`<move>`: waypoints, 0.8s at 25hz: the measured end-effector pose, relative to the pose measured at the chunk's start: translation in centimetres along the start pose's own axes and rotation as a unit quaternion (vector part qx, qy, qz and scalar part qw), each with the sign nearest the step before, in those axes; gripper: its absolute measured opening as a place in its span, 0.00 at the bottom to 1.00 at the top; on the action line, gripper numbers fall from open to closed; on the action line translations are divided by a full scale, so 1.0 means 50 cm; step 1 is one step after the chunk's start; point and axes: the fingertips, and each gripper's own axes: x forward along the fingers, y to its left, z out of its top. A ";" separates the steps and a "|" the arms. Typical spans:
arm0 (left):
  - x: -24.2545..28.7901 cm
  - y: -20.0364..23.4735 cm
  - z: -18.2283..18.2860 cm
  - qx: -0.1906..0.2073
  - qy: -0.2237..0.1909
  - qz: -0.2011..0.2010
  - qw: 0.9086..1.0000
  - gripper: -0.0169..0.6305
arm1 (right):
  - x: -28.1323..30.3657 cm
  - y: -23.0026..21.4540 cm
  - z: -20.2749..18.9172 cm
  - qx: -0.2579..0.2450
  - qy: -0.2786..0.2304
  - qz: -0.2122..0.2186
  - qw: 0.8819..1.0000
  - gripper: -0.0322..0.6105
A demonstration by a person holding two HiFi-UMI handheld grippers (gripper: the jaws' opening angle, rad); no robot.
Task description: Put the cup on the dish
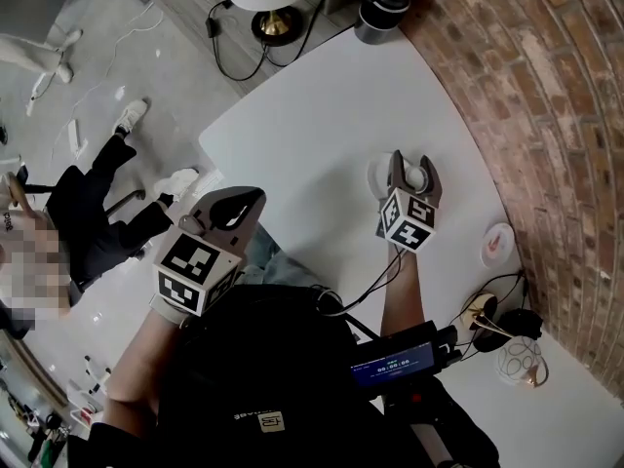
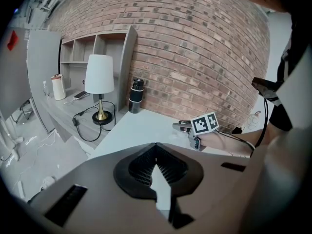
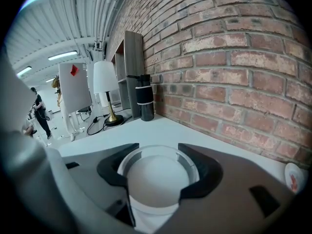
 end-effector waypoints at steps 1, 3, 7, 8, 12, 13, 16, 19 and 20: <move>0.001 0.001 -0.002 -0.001 0.002 0.001 1.000 0.03 | 0.004 0.001 -0.005 -0.002 0.002 0.001 1.000 0.44; 0.003 0.003 -0.005 -0.001 0.004 0.003 1.000 0.03 | 0.011 0.003 -0.016 -0.004 0.006 0.003 1.000 0.44; 0.007 0.003 -0.008 0.001 0.006 0.004 1.000 0.03 | 0.020 0.003 -0.033 -0.002 0.010 0.005 1.000 0.44; 0.008 0.003 -0.009 0.000 0.007 0.005 1.000 0.03 | 0.022 0.002 -0.036 -0.002 0.011 0.006 1.000 0.44; 0.010 0.004 -0.014 -0.003 0.010 0.008 1.000 0.03 | 0.033 0.001 -0.047 -0.005 0.012 0.006 1.000 0.44; 0.010 0.006 -0.016 -0.005 0.011 0.009 1.000 0.03 | 0.036 0.001 -0.051 -0.006 0.012 0.006 1.000 0.44; 0.009 0.008 -0.022 -0.010 0.015 0.014 1.000 0.03 | 0.043 0.002 -0.061 -0.007 0.015 0.005 1.000 0.44; 0.007 0.008 -0.025 -0.013 0.016 0.017 1.000 0.03 | 0.048 0.003 -0.071 -0.008 0.017 0.004 1.000 0.44; 0.006 0.008 -0.027 -0.015 0.017 0.018 1.000 0.03 | 0.048 0.003 -0.074 -0.007 0.018 0.003 1.000 0.44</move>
